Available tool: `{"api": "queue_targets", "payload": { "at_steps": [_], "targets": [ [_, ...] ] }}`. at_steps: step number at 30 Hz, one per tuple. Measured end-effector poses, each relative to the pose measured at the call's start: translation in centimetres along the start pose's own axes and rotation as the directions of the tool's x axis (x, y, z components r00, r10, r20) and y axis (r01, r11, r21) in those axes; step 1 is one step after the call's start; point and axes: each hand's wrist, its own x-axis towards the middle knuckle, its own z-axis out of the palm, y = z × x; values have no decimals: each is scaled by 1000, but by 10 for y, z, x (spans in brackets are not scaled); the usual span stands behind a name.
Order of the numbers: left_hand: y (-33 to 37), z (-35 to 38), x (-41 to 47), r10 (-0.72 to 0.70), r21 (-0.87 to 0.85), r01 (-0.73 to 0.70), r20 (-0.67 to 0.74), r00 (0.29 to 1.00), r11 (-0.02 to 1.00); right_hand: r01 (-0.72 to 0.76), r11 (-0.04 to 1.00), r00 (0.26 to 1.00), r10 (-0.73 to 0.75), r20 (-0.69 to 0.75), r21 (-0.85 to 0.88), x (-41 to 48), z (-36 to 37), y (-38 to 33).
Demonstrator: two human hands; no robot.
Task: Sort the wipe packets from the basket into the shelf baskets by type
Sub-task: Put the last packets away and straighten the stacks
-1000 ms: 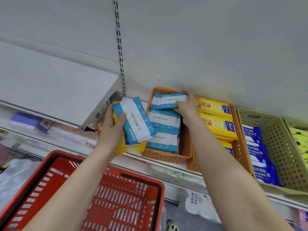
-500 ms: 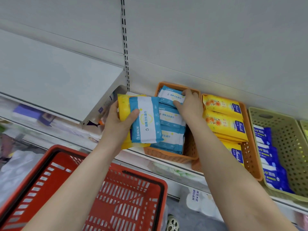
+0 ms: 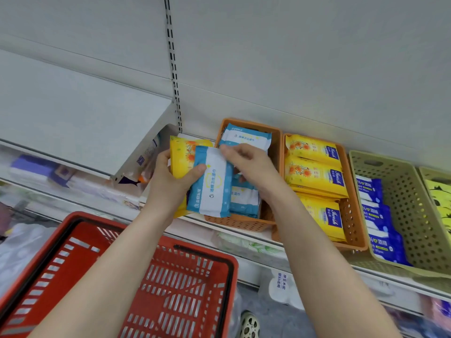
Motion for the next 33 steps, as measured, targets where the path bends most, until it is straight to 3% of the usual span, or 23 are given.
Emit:
{"api": "queue_targets", "payload": {
  "at_steps": [2, 4, 13, 16, 19, 23, 26, 28, 31, 33],
  "targets": [
    [2, 6, -3, 22, 20, -22, 8, 1000, 1000, -41, 975, 994, 18, 104, 220, -11, 7, 2],
    [3, 7, -4, 30, 22, -30, -12, 999, 999, -32, 959, 998, 19, 52, 281, -16, 4, 3],
    [4, -10, -6, -79, -83, 72, -87, 993, 994, 13, 943, 973, 65, -221, 332, -11, -31, 24],
    [3, -14, -7, -92, -91, 81, -122, 988, 993, 66, 996, 898, -32, -438, 62, -5, -31, 33],
    [2, -16, -7, -94, -80, 84, -135, 986, 993, -4, 950, 927, -113, -357, -311, 2, -23, 38],
    [1, -16, -9, -88, -54, 82, -127, 988, 995, -15, 808, 964, -145, -223, -589, 14, -9, 47],
    [-1, -16, -10, -67, -23, 65, -115, 991, 998, -41, 568, 920, -299, -253, -822, 16, -8, 49],
    [-1, -15, -10, -57, -16, 56, -107, 993, 998, -8, 480, 892, -394, -224, -877, 18, -6, 46],
    [-2, -11, -10, -56, -34, 53, -77, 995, 998, 29, 481, 981, -182, -67, -876, 31, -2, 53],
    [-1, -8, -11, -46, -37, 43, -65, 997, 998, 36, 493, 998, -61, 7, -869, 39, 0, 61]
  ]
}}
